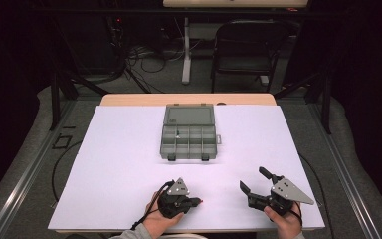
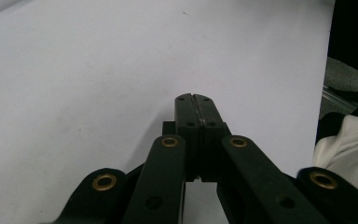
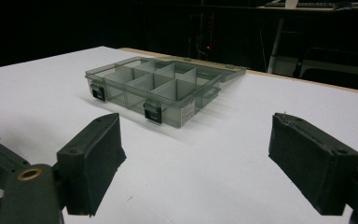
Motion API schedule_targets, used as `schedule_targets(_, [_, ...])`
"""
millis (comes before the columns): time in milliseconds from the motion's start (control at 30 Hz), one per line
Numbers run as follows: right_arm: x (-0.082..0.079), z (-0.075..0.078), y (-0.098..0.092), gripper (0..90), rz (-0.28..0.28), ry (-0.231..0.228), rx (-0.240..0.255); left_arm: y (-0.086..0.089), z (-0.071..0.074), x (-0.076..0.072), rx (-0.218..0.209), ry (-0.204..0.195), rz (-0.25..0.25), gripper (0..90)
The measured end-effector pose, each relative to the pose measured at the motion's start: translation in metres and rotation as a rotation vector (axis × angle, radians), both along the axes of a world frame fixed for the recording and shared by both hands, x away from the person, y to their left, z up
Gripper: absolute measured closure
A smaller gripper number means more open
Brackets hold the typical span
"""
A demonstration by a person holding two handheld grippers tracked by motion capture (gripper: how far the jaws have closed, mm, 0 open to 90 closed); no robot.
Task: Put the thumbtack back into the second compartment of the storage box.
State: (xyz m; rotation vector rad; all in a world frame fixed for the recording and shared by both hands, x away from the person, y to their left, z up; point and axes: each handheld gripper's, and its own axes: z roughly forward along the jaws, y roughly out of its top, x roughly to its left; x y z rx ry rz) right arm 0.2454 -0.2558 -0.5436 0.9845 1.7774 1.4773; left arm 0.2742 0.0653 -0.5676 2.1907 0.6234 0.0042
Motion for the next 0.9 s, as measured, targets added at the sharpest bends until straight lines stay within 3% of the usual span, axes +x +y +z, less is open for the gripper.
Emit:
schedule_targets(333, [0.000,0.000,0.000,16.9,-0.001,-0.002,0.001,0.002,0.002,0.002,-0.008,0.006,0.010,90.0])
schedule_targets(900, [0.001,-0.001,-0.002,16.9,-0.003,0.001,0.006,0.033,0.026,0.021,-0.120,0.001,0.129,90.0])
